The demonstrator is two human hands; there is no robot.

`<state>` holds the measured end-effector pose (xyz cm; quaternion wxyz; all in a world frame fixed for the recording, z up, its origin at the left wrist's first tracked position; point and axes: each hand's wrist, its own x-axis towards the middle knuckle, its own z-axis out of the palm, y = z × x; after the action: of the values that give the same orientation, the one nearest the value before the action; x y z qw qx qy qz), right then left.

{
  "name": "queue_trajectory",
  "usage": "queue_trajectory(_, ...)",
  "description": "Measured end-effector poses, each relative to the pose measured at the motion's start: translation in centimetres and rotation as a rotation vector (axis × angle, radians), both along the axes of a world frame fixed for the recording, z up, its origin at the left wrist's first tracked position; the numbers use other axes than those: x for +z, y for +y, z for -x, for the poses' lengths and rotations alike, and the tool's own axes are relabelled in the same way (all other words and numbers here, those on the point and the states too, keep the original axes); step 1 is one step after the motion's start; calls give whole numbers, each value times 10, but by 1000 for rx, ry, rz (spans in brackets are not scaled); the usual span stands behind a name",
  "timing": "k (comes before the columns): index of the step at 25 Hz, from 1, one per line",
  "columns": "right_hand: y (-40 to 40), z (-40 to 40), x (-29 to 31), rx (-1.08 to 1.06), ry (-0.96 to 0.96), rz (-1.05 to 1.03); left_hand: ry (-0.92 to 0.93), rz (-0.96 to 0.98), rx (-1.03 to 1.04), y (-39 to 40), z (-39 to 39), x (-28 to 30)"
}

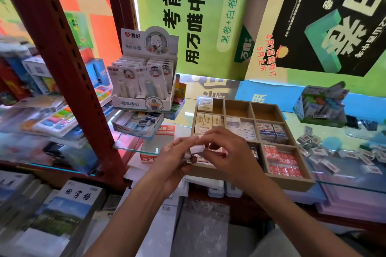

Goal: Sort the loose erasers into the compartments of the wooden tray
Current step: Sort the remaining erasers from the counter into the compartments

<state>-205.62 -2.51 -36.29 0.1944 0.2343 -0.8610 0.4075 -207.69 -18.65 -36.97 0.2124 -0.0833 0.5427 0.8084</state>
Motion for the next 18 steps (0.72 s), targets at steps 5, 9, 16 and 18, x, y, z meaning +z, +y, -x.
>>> queue_trajectory(5, 1, 11, -26, -231, 93, -348, 27, 13, 330, -13, 13, -11)
queue_trajectory(9, 1, 22, -29, -102, -134, -338, 56, 103, 296, -23, 9, -12)
queue_trajectory(16, 21, 31, -18, -70, -289, -371, 437, 674, -23, -21, 12, -3)
queue_trajectory(18, 23, 32, -20, -27, -284, -417, 618, 903, -197, -16, 20, 1)
